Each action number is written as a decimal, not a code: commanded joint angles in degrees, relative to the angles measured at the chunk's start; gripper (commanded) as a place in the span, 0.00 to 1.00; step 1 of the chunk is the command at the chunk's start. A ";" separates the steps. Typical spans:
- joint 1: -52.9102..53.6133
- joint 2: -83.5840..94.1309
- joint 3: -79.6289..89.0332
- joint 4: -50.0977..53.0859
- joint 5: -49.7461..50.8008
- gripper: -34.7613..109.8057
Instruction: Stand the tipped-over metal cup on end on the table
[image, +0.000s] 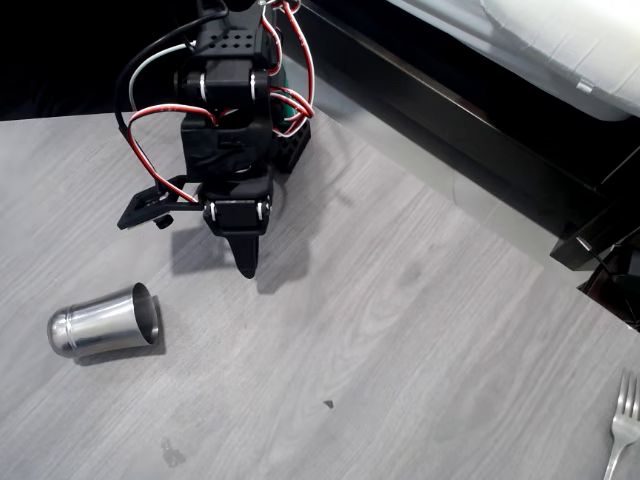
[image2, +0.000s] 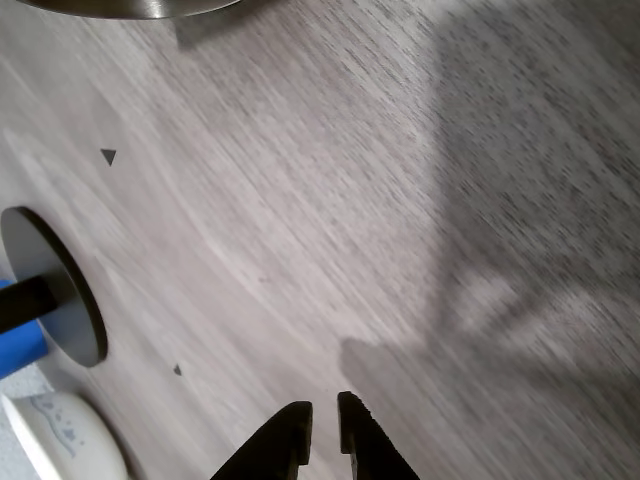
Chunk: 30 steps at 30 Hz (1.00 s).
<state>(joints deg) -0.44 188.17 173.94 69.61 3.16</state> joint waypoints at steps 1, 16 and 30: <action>0.18 1.41 -0.26 0.09 0.09 0.24; 0.70 1.41 -0.26 0.09 0.09 0.24; 5.45 1.41 -1.93 -1.49 -0.18 0.24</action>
<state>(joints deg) 1.58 188.17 173.94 69.35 3.16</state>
